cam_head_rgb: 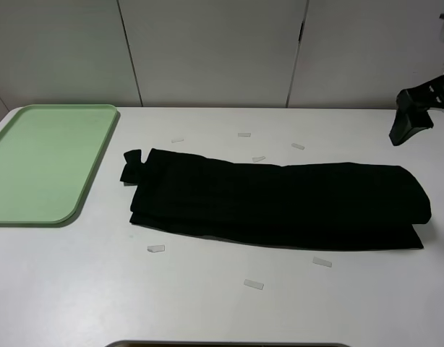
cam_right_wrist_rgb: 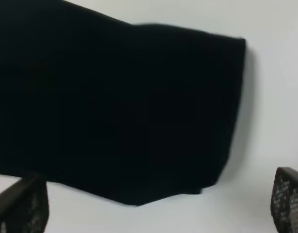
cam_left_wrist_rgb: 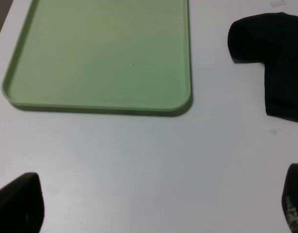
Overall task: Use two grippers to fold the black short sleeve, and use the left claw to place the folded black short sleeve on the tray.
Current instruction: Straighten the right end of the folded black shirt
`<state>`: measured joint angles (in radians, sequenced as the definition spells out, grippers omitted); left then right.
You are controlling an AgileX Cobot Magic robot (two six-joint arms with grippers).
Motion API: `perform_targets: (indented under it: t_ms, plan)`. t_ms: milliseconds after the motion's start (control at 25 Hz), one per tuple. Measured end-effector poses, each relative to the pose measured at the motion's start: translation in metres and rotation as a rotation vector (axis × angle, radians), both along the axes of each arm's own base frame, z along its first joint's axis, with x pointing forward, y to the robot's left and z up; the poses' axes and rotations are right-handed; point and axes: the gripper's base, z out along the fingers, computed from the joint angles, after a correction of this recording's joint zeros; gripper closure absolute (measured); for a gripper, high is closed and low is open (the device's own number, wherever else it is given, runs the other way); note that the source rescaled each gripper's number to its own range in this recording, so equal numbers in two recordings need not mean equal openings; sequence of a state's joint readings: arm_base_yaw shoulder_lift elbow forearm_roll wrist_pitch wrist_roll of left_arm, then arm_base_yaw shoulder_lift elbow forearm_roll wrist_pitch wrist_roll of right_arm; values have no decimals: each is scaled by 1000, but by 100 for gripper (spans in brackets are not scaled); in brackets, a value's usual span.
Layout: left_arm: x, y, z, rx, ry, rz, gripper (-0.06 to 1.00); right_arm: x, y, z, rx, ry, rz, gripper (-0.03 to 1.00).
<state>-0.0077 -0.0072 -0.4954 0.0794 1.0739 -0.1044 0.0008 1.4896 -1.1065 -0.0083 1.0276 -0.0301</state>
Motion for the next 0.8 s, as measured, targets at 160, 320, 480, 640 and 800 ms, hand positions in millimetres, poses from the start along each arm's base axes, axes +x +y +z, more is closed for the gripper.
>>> perform_targets:
  t_ms: [160, 320, 480, 640, 800]
  plan:
    - [0, 0, 0, 0, 0, 0, -4, 18, -27, -34, 11, 77, -59, -3]
    - [0, 0, 0, 0, 0, 0, -4, 30, -46, -68, 17, 137, -88, -3]
    - [0, 0, 0, 0, 0, 0, -4, 38, -59, -97, 22, 187, -101, -3]
    - [0, 0, 0, 0, 0, 0, -4, 42, -64, -120, 26, 229, -90, -3]
    - [0, 0, 0, 0, 0, 0, -4, 44, -61, -140, 63, 280, -67, -3]
